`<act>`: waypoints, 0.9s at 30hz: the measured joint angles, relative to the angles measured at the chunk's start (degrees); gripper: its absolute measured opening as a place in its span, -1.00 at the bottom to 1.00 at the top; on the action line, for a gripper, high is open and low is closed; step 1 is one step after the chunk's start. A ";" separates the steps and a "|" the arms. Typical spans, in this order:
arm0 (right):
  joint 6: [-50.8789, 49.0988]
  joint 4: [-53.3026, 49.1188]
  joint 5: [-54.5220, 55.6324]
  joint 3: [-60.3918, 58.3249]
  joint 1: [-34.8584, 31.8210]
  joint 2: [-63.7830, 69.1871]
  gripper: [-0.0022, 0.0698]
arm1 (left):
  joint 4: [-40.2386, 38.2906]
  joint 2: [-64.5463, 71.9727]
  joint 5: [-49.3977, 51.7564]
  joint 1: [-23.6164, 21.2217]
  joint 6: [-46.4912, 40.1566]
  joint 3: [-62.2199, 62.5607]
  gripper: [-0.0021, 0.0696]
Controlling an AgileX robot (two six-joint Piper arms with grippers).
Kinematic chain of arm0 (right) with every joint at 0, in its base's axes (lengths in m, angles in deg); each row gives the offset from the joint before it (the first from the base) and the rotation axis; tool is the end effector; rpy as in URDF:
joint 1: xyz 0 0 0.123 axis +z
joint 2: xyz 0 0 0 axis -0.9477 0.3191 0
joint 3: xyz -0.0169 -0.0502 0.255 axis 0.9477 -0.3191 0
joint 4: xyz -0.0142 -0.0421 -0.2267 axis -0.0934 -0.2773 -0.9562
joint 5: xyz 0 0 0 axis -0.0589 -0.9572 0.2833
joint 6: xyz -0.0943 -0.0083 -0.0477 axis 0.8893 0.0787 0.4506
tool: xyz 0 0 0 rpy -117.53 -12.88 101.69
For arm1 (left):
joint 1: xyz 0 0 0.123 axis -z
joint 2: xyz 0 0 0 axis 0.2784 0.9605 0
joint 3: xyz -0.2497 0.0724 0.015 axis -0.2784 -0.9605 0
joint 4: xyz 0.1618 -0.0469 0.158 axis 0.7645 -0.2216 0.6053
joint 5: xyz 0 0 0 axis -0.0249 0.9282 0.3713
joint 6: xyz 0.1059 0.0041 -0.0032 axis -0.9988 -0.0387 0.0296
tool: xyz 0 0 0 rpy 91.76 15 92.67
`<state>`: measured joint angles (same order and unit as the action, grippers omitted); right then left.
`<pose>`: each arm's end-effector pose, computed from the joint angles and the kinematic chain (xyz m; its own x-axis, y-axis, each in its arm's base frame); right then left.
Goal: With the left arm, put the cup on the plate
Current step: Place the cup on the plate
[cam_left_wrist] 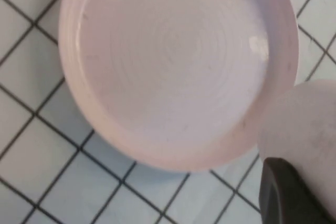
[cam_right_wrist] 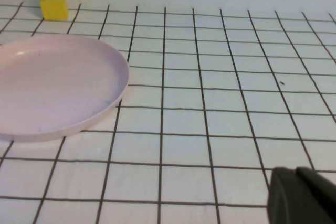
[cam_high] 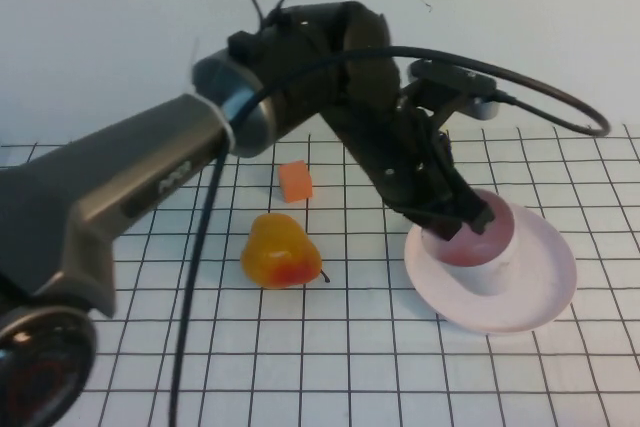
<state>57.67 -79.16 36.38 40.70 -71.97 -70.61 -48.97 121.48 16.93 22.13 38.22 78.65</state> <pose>0.0706 -0.0031 0.1678 -0.2920 -0.0669 -0.9541 0.0116 0.9972 -0.0735 0.3130 -0.2892 0.2482 -0.6525 0.5961 -0.4678 0.7441 0.6207 -0.2470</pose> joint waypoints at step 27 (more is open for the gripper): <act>0.00 0.00 0.00 0.00 0.00 0.00 -0.95 | 10.61 23.10 10.41 1.93 6.77 32.99 -0.07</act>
<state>57.67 -79.16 36.38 40.70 -71.97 -70.61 -38.36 144.58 27.34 24.06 44.99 111.64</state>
